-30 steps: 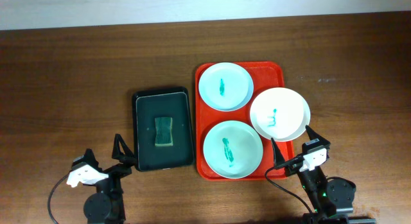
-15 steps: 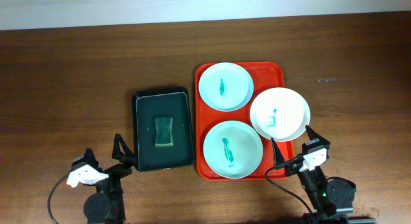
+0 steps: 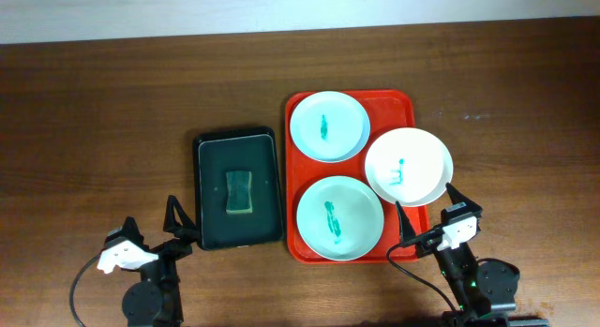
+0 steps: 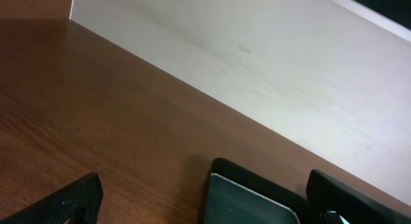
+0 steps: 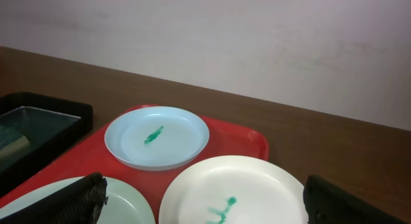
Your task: Clean dirty plates on tray and stack at the side
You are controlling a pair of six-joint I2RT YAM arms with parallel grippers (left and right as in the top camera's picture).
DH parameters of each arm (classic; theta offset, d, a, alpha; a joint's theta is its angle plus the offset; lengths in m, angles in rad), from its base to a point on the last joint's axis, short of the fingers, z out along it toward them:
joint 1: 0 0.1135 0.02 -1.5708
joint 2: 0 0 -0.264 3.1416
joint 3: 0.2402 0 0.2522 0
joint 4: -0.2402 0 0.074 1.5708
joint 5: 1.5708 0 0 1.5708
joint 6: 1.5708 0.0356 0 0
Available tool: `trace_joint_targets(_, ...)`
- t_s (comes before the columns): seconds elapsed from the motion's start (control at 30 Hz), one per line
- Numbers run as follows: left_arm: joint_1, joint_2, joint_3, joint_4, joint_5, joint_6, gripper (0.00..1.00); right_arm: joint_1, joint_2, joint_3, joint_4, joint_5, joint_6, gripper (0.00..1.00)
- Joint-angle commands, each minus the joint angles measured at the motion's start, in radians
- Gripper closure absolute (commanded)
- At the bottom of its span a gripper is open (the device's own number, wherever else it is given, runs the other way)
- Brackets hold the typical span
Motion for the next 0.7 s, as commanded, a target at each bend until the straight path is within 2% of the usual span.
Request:
trace_joint_targets(0.0, -0.002, -0.006, -0.002, -0.005, -0.011, 0.002, 0.01, -0.006, -0.006, -0.008, 0.0, 0.001, 0.009, 0.02)
trace_joint_targets(0.67, -0.002, -0.007, -0.002, 0.003, -0.024, -0.009, 0.01, -0.006, -0.006, -0.008, 0.012, -0.033, 0.009, 0.02)
